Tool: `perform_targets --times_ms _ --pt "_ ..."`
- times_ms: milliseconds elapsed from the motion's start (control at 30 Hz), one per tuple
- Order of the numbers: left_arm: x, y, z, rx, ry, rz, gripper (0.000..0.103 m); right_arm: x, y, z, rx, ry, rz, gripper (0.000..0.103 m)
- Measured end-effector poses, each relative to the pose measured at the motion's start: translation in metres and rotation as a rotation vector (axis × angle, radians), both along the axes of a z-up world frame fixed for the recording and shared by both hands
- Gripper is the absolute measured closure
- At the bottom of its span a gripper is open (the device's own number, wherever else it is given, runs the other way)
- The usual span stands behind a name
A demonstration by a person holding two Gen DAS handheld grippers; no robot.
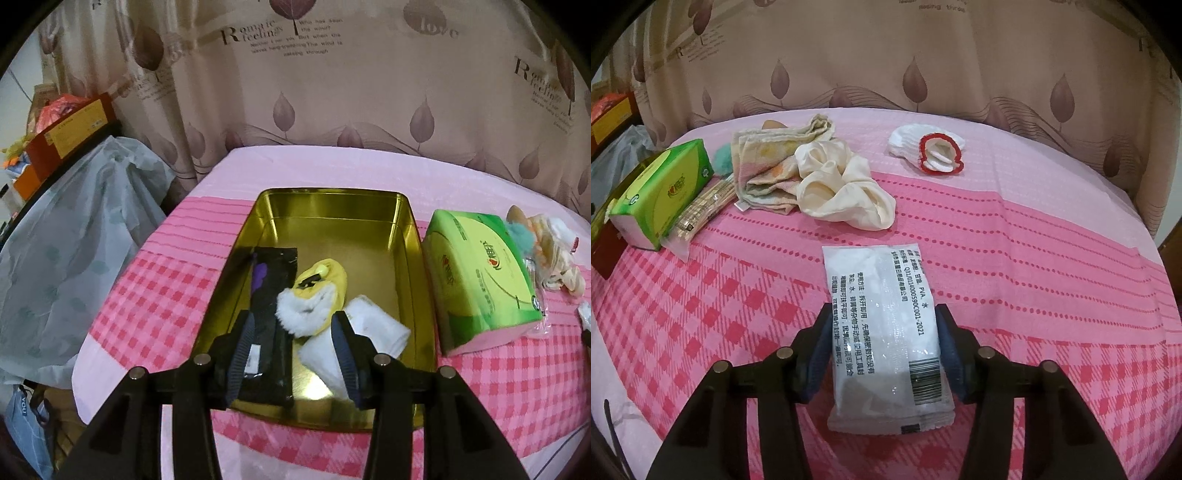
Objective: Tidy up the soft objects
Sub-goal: 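Carry the yellow item into the gold tin and open the left tool, then carry the white plastic packet into the gold tin and open the right tool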
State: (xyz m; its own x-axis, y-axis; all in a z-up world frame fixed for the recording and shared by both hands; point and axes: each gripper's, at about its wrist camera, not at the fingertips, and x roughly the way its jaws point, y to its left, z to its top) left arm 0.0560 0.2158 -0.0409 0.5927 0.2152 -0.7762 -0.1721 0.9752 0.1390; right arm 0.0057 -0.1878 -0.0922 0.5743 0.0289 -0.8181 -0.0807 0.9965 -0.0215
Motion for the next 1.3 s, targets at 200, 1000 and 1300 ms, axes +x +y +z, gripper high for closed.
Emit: perform_targets --times_ms 200,1000,1300 --pt "-0.012 0.008 0.0 -0.001 -0.033 0.016 0.058 -0.008 0.008 0.011 0.004 -0.011 -0.041 0.056" --pt "-0.02 0.043 0.004 -0.058 -0.086 0.135 0.055 0.014 0.212 0.098 0.063 -0.12 0.364 0.056" --pt "-0.025 0.064 0.012 -0.069 -0.122 0.214 0.054 0.036 0.315 0.095 0.097 -0.083 0.539 0.056"
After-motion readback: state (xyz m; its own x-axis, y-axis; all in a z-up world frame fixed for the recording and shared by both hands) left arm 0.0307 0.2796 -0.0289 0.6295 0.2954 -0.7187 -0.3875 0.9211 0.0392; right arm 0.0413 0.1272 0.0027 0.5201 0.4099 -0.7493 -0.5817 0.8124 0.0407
